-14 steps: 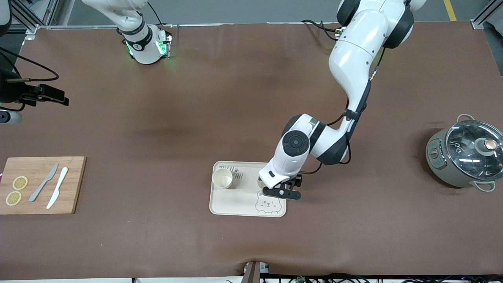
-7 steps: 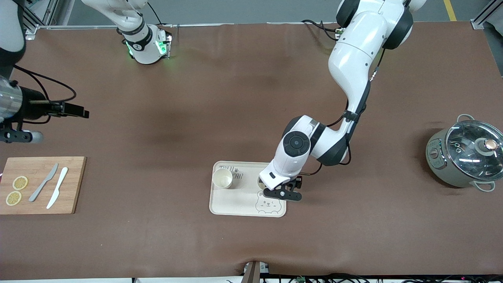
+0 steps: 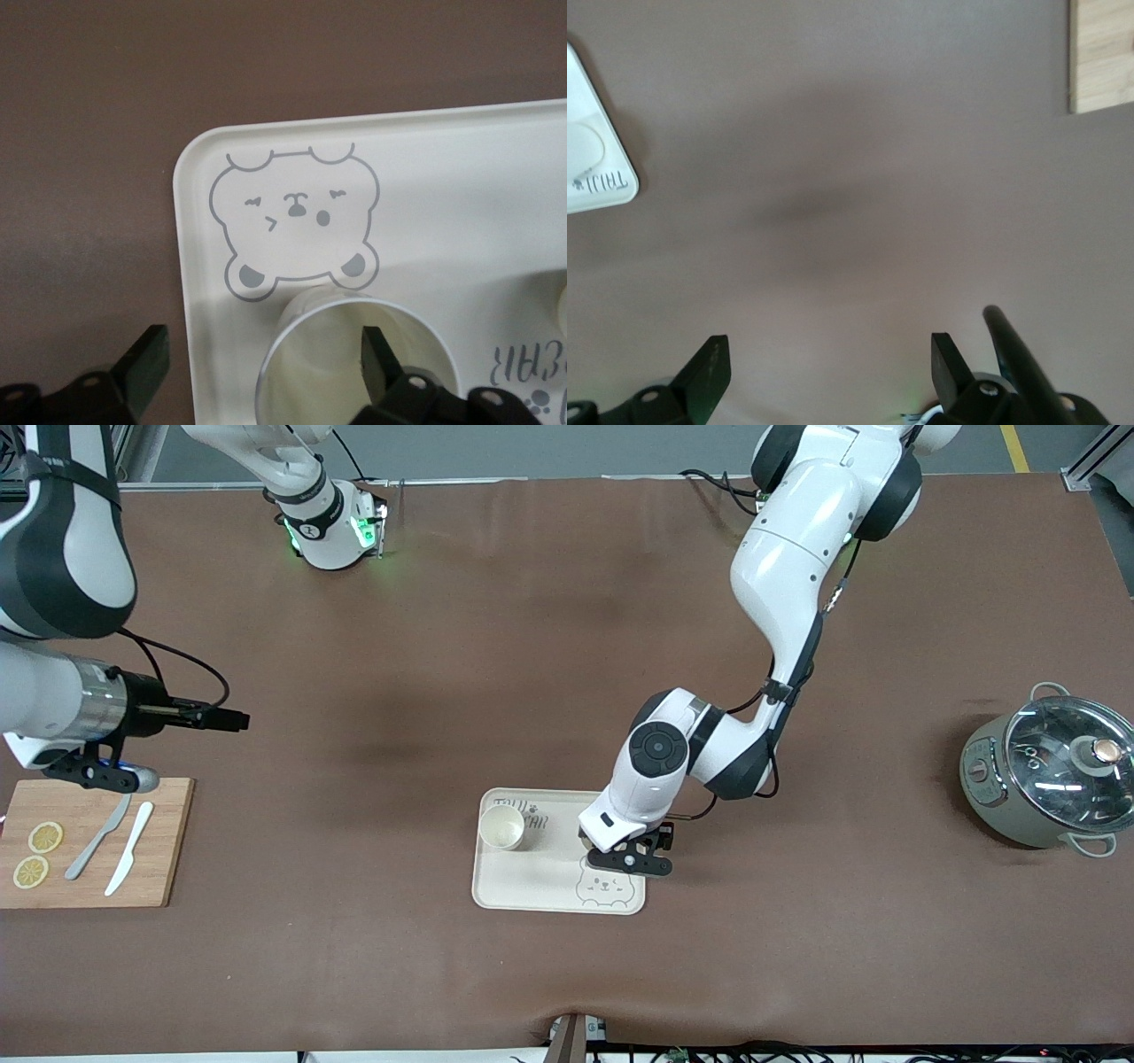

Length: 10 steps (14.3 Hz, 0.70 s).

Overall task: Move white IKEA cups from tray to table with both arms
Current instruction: 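Reach the right gripper toward the other white cup on the tray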

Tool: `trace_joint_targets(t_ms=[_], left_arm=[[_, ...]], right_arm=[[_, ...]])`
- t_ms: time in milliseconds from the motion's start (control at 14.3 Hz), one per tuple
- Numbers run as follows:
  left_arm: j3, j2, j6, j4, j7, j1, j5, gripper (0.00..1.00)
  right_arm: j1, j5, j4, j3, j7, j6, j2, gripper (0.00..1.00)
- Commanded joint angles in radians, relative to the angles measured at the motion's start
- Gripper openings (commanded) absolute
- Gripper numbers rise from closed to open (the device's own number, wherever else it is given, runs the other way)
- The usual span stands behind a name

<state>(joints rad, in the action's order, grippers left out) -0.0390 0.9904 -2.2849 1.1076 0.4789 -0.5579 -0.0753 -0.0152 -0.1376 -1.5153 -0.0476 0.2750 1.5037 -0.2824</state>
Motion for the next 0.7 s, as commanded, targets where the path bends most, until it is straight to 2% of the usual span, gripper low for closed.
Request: trace_joint_targets(t_ms=[0,70,140,630], left_arm=[[0.019,0.016,-0.008,-0.029,0.053,-0.020,-0.015,0.46],[0.019,0.016,-0.008,-0.029,0.055,-0.022,-0.015,0.14],[0.018,0.016,-0.008,-0.028,0.049,-0.020,-0.015,0.00],[0.016,0.017,-0.027,-0.025,0.058,-0.020,-0.014,0.00]], right_arm=[[0.012,-0.036,0.015,0.002,0.061,0.033,-0.037,1.00],[0.012,-0.049,0.015,0.002,0.085,0.049,-0.052,1.00],[0.015,-0.065,0.015,0.002,0.116,0.073,-0.063,1.00],[0.164,-0.065,0.017,0.002,0.389,0.231,-0.145,1.00]])
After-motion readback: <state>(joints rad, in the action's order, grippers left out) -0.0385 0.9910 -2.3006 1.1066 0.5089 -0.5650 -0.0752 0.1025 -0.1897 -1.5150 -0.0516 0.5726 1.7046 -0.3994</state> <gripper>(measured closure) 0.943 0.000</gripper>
